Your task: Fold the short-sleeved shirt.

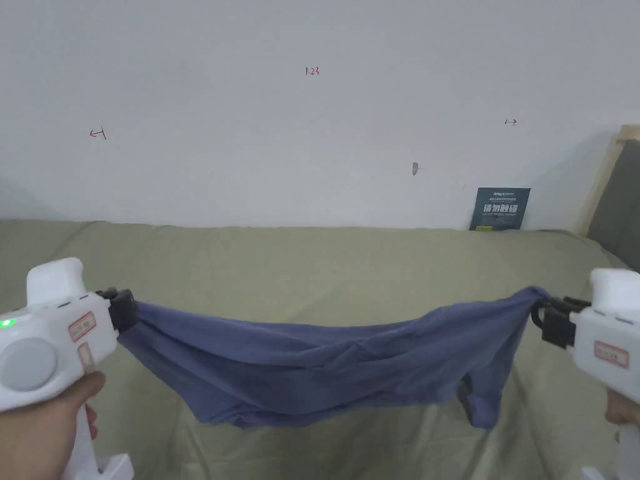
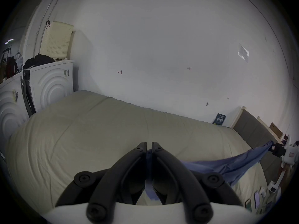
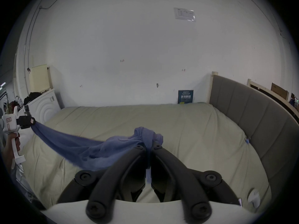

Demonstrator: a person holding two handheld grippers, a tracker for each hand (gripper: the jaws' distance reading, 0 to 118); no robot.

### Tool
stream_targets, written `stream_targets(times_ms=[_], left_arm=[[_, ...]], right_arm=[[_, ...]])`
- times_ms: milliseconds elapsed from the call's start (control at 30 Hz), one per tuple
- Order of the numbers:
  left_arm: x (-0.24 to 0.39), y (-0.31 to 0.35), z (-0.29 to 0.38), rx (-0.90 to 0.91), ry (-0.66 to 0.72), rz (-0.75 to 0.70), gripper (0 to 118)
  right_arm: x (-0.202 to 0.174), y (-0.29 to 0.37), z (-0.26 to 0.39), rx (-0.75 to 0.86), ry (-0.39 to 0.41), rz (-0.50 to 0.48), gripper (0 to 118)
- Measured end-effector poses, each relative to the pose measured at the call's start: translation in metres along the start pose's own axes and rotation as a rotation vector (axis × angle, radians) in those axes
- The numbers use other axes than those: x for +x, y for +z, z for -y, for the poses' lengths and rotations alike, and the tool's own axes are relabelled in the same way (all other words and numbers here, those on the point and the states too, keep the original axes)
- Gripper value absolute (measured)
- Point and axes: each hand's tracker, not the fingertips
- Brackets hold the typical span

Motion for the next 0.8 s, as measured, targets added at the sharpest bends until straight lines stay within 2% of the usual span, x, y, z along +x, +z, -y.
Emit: stream_targets(times_ms=[200,300,400,500,567,600,633,667,700,733,767,800], left_arm=[[-0.015,0.099,0.073,-0.082,-0.034,0.063,6],[-0.029,0.123,0.123,-0.156,-0.064,0.012,6],[-0.048,0.121,0.167,-0.264,-0.002,0.007,6],[-0.064,0.111,0.198,-0.312,-0.026,-0.053,6],[-0.075,0.107,0.208,-0.319,0.003,-0.044,8],[-0.079,0.106,0.211,-0.311,0.016,-0.042,39],[-0.081,0.104,0.214,-0.300,0.019,-0.051,84],[-0.082,0.103,0.215,-0.285,-0.003,-0.081,118],[-0.089,0.101,0.217,-0.289,-0.029,-0.112,117],[-0.090,0.111,0.213,-0.287,-0.031,-0.099,116],[-0.088,0.123,0.214,-0.162,-0.054,-0.075,117],[-0.086,0.138,0.210,-0.226,-0.042,-0.081,117]], right_arm=[[0.002,0.079,0.093,-0.089,-0.005,-0.024,6],[0.007,0.087,0.148,-0.192,0.001,-0.008,7],[0.009,0.082,0.195,-0.289,0.026,0.035,7],[0.014,0.070,0.225,-0.365,0.023,0.076,7],[0.020,0.065,0.234,-0.376,-0.001,0.079,14],[0.023,0.062,0.236,-0.382,-0.012,0.082,40],[0.025,0.063,0.238,-0.382,-0.030,0.087,75],[0.027,0.062,0.239,-0.380,-0.040,0.087,104],[0.028,0.064,0.239,-0.377,-0.043,0.080,118],[0.024,0.072,0.235,-0.345,-0.041,0.070,118],[0.018,0.082,0.230,-0.296,-0.032,0.063,118],[0.010,0.096,0.222,-0.250,-0.018,0.041,118]])
